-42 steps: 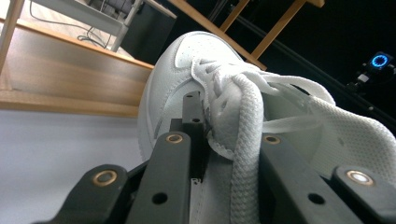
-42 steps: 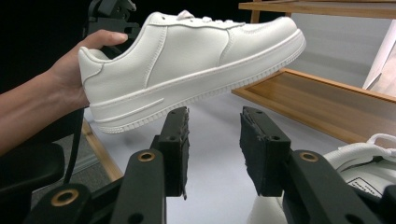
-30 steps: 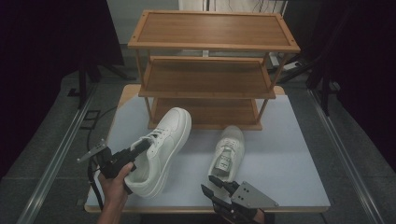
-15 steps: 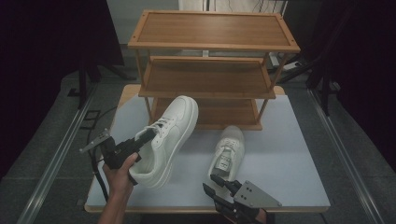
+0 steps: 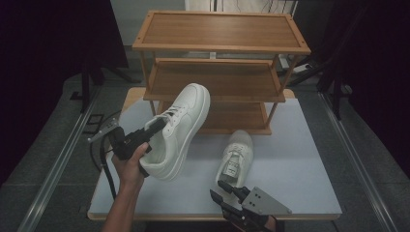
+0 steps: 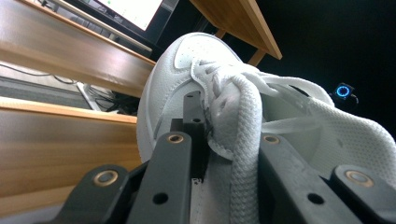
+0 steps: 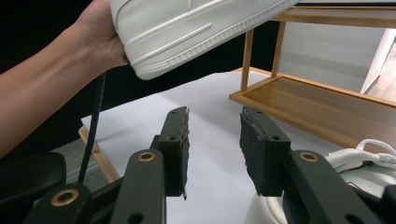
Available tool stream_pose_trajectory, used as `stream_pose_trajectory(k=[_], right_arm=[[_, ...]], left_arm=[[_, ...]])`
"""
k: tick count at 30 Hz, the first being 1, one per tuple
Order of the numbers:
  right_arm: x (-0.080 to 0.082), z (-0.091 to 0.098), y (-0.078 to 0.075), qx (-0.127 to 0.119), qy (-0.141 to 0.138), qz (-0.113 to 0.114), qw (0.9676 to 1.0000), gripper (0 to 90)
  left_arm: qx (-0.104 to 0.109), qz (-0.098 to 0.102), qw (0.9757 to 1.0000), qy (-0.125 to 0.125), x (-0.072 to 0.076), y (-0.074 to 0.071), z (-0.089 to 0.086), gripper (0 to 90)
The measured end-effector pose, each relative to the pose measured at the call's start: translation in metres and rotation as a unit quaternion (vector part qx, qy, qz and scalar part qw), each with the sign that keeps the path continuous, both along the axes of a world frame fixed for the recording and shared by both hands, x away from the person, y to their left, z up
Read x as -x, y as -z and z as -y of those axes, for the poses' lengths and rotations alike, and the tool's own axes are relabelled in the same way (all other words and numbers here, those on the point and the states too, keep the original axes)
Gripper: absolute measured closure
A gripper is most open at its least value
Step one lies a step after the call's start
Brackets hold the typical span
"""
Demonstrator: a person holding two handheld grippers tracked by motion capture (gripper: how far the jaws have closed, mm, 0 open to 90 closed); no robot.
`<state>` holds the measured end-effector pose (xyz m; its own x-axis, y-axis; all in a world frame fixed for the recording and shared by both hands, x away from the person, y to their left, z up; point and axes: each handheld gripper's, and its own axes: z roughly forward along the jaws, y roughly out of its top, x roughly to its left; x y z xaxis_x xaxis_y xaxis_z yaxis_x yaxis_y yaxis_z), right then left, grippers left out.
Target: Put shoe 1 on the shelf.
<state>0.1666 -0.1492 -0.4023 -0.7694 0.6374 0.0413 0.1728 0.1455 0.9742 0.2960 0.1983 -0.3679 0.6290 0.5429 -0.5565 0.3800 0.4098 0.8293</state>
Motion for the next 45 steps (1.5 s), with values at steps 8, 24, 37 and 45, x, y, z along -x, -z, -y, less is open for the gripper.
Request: stream_pose_trajectory(k=[8, 24, 37, 45], right_arm=[[-0.001, 0.0, 0.001, 0.0, 0.0, -0.001, 1.0, 61.8], [-0.001, 0.0, 0.002, 0.002, 0.0, -0.002, 1.0, 61.8], [-0.001, 0.0, 0.002, 0.001, 0.0, -0.003, 1.0, 61.8], [-0.001, 0.001, 0.001, -0.002, 0.0, -0.001, 1.0, 61.8]], left_arm=[[-0.012, 0.0, 0.9999, -0.006, -0.013, -0.008, 0.006, 81.6], [-0.018, -0.005, 0.9996, -0.019, -0.038, -0.016, 0.015, 81.6], [-0.02, -0.013, 0.9988, -0.043, -0.068, -0.028, 0.03, 81.6], [-0.028, -0.015, 0.9975, -0.062, -0.086, -0.035, 0.043, 81.5]])
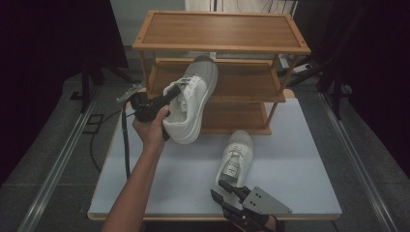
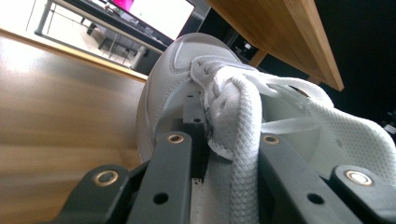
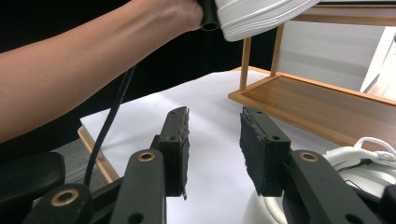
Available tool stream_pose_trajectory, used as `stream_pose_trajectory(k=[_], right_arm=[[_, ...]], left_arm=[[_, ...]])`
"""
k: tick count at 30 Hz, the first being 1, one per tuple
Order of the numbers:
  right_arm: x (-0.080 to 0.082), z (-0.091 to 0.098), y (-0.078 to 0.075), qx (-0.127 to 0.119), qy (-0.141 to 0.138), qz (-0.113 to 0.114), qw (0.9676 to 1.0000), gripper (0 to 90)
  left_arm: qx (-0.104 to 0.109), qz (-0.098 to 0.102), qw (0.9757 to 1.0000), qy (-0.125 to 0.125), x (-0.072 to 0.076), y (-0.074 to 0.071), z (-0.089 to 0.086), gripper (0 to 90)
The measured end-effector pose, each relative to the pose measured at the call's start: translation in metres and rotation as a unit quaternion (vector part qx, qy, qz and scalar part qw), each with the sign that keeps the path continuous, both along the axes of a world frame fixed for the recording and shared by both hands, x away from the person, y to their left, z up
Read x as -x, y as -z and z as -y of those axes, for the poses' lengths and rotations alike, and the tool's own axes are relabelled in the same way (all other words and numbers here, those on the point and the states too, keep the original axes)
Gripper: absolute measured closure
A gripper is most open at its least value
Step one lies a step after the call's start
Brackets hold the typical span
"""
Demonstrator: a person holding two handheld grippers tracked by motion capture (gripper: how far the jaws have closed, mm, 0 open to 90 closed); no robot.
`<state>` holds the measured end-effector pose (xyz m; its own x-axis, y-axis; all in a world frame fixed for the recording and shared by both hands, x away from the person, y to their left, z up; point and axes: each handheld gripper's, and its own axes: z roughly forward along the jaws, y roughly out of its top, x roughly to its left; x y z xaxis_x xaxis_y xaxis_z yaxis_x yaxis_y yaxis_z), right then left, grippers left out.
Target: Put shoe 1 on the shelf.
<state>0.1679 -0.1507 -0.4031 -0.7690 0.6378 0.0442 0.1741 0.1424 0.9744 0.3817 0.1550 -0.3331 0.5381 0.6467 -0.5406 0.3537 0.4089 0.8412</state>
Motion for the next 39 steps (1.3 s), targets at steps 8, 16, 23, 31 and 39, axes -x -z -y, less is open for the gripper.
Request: stream_pose_trajectory(k=[8, 16, 23, 31, 39], right_arm=[[0.001, 0.001, -0.001, -0.002, 0.0, 0.0, 1.0, 61.8], [0.001, 0.002, -0.003, -0.004, 0.0, 0.001, 1.0, 61.8], [0.001, 0.003, -0.003, -0.006, 0.0, 0.001, 1.0, 61.9], [0.001, 0.004, -0.005, -0.009, -0.001, 0.003, 1.0, 61.8], [0.001, 0.003, -0.004, -0.012, -0.004, -0.002, 0.9999, 61.8]], left_arm=[[-0.003, -0.003, 1.0, -0.008, -0.019, -0.007, 0.015, 81.5], [-0.001, -0.014, 0.9994, -0.033, -0.035, -0.008, 0.021, 81.5], [0.0, -0.019, 0.9984, -0.053, -0.05, -0.012, 0.025, 81.4], [-0.001, -0.028, 0.9967, -0.077, -0.069, -0.011, 0.031, 81.2], [0.008, -0.036, 0.996, -0.081, -0.08, -0.014, 0.035, 80.6]])
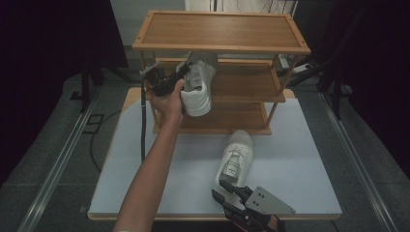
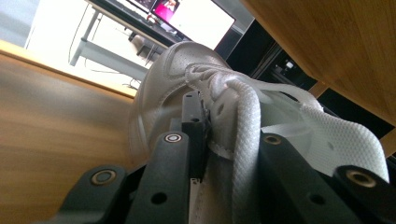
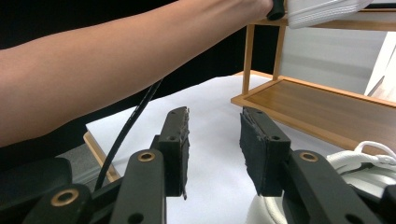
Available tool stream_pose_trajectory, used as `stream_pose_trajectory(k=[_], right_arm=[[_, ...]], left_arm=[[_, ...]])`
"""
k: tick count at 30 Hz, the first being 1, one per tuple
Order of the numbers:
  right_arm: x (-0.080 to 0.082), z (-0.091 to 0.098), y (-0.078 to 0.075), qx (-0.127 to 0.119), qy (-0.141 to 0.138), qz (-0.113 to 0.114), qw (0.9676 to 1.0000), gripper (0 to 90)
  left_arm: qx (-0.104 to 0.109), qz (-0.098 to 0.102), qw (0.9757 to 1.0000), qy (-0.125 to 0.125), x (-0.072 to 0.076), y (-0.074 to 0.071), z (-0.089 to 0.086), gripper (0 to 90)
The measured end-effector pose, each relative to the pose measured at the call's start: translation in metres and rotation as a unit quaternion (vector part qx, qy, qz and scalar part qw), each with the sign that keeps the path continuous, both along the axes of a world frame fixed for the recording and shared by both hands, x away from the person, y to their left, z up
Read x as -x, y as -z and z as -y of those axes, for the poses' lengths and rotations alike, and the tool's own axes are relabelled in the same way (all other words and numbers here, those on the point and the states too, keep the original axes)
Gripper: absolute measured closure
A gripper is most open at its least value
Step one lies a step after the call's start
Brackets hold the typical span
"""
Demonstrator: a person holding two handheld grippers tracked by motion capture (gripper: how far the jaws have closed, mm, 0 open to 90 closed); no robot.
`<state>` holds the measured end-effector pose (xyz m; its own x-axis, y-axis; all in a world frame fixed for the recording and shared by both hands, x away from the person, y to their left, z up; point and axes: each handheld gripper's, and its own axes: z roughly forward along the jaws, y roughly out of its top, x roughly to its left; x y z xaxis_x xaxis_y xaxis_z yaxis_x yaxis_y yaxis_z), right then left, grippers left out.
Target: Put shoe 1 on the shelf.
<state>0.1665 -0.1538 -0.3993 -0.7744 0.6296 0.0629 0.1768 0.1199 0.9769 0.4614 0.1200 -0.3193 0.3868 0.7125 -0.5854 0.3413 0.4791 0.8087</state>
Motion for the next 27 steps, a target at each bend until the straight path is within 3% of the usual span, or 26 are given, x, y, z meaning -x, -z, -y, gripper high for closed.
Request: stream_pose_trajectory(k=[3, 10, 11, 16, 22, 24, 26, 27], right_arm=[[0.0, 0.0, 0.0, -0.001, -0.001, 0.0, 1.0, 61.9], [0.001, 0.001, -0.001, -0.001, -0.001, 0.001, 1.0, 61.8], [0.001, 0.001, -0.001, -0.001, -0.001, -0.001, 1.0, 61.8], [0.001, 0.001, 0.0, -0.001, 0.0, -0.002, 1.0, 61.8], [0.0, 0.0, 0.001, 0.001, -0.003, -0.002, 1.0, 61.8], [0.001, 0.0, 0.001, 0.001, -0.003, -0.002, 1.0, 61.8], [0.001, -0.001, 0.001, 0.001, -0.004, -0.003, 1.0, 61.8], [0.001, -0.002, 0.002, 0.002, -0.004, -0.002, 1.0, 61.8]], left_arm=[[0.016, -0.001, 0.9999, 0.0, -0.005, -0.002, 0.001, 80.5], [0.004, -0.017, 0.9997, -0.015, -0.018, -0.003, 0.0, 80.3], [0.021, -0.019, 0.9991, -0.03, -0.021, -0.004, 0.003, 80.2], [0.03, -0.028, 0.999, -0.015, -0.028, -0.002, 0.002, 79.5], [0.019, -0.034, 0.9991, -0.016, -0.032, -0.002, 0.006, 74.8], [0.024, -0.037, 0.999, -0.013, -0.033, -0.002, 0.006, 72.4], [0.053, -0.049, 0.9974, -0.004, -0.036, -0.001, 0.005, 68.1], [0.055, -0.052, 0.9971, -0.002, -0.037, 0.0, 0.004, 67.1]])
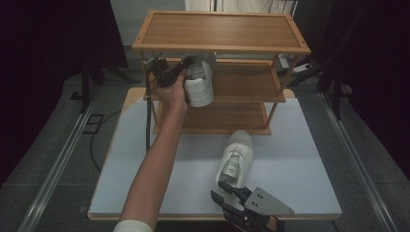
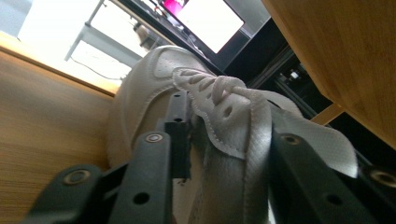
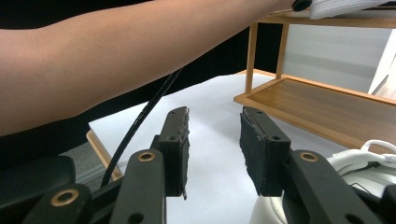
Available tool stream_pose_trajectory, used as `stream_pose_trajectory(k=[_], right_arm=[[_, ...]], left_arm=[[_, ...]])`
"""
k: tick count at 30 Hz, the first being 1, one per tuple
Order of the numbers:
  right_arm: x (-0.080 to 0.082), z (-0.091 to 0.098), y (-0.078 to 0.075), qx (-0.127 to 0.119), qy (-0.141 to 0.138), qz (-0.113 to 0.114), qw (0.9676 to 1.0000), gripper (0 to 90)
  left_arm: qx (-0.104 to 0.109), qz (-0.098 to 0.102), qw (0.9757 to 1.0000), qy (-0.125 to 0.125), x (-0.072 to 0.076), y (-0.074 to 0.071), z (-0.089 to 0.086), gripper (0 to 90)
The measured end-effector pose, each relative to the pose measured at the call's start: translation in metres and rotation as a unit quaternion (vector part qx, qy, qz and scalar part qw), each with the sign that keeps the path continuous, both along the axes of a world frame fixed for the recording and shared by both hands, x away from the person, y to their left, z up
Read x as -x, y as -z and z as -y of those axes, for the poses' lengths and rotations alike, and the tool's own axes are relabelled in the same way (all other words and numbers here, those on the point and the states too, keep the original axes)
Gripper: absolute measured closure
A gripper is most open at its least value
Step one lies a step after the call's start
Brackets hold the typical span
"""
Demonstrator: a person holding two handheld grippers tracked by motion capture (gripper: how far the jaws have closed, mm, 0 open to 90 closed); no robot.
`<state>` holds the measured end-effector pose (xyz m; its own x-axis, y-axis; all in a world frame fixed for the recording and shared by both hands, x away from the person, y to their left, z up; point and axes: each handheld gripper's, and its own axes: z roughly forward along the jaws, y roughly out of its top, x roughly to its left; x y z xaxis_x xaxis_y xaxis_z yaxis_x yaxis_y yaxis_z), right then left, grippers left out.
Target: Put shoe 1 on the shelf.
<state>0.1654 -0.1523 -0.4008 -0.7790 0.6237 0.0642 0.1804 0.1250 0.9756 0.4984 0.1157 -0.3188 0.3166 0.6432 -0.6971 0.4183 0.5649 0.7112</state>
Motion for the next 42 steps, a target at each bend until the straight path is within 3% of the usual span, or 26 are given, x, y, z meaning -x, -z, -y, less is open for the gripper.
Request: stream_pose_trajectory(k=[4, 6, 8, 9, 10, 13, 15, 17, 18, 21, 24, 25, 26, 32, 35, 42], right_arm=[[0.0, -0.001, 0.001, 0.002, -0.001, 0.0, 1.0, 61.8], [0.0, -0.001, 0.001, 0.002, -0.002, -0.001, 1.0, 61.8], [0.0, -0.002, 0.001, 0.002, -0.003, -0.003, 1.0, 61.6], [0.0, -0.002, 0.001, 0.002, -0.003, -0.003, 1.0, 61.6], [0.0, -0.002, 0.002, 0.003, -0.004, -0.003, 1.0, 61.6], [0.001, -0.003, 0.002, 0.004, -0.004, -0.003, 1.0, 61.6], [0.002, -0.003, 0.001, 0.004, -0.004, -0.001, 1.0, 61.5], [0.002, -0.003, 0.001, 0.004, -0.003, 0.001, 1.0, 61.6], [0.002, -0.003, 0.001, 0.004, -0.004, 0.001, 1.0, 61.6], [0.002, -0.003, 0.001, 0.005, -0.004, 0.0, 1.0, 61.6], [0.001, -0.004, 0.003, 0.012, 0.0, 0.001, 0.9999, 62.7], [0.0, -0.004, 0.003, 0.015, 0.001, 0.002, 0.9999, 63.1], [0.0, -0.004, 0.004, 0.016, 0.002, 0.0, 0.9999, 63.8], [-0.004, -0.007, 0.01, 0.029, -0.002, -0.013, 0.9995, 73.4], [-0.007, -0.009, 0.015, 0.044, -0.003, -0.029, 0.9986, 82.2], [-0.011, -0.019, 0.025, 0.082, -0.001, -0.036, 0.996, 85.6]], left_arm=[[-0.002, -0.005, 0.9998, 0.019, -0.005, 0.0, -0.001, 62.7], [0.007, 0.002, 0.9994, 0.034, -0.007, 0.0, -0.001, 53.4], [-0.012, -0.001, 0.9987, 0.049, -0.008, -0.002, 0.003, 49.1], [-0.012, -0.001, 0.9987, 0.049, -0.008, -0.002, 0.003, 48.5], [0.028, 0.008, 0.9984, 0.049, -0.006, -0.005, 0.007, 47.9], [0.023, 0.013, 0.9985, 0.049, -0.005, -0.006, 0.007, 46.0], [0.031, 0.007, 0.9981, 0.052, -0.004, -0.004, 0.006, 44.9], [0.021, 0.007, 0.998, 0.059, -0.002, -0.001, 0.002, 44.8], [0.029, 0.007, 0.9978, 0.059, -0.001, 0.0, 0.001, 44.7], [0.044, 0.011, 0.9965, 0.07, 0.007, 0.001, -0.002, 43.4], [0.013, 0.025, 0.9961, 0.084, 0.02, 0.0, -0.006, 42.4], [0.021, 0.029, 0.9957, 0.086, 0.023, 0.0, -0.007, 42.4], [0.01, 0.031, 0.996, 0.083, 0.026, 0.001, -0.011, 42.5], [0.02, 0.045, 0.995, 0.087, 0.043, -0.002, -0.02, 41.8], [0.005, 0.054, 0.9934, 0.102, 0.056, -0.004, -0.025, 39.9], [-0.007, 0.071, 0.9917, 0.107, 0.08, -0.006, -0.034, 38.6]])
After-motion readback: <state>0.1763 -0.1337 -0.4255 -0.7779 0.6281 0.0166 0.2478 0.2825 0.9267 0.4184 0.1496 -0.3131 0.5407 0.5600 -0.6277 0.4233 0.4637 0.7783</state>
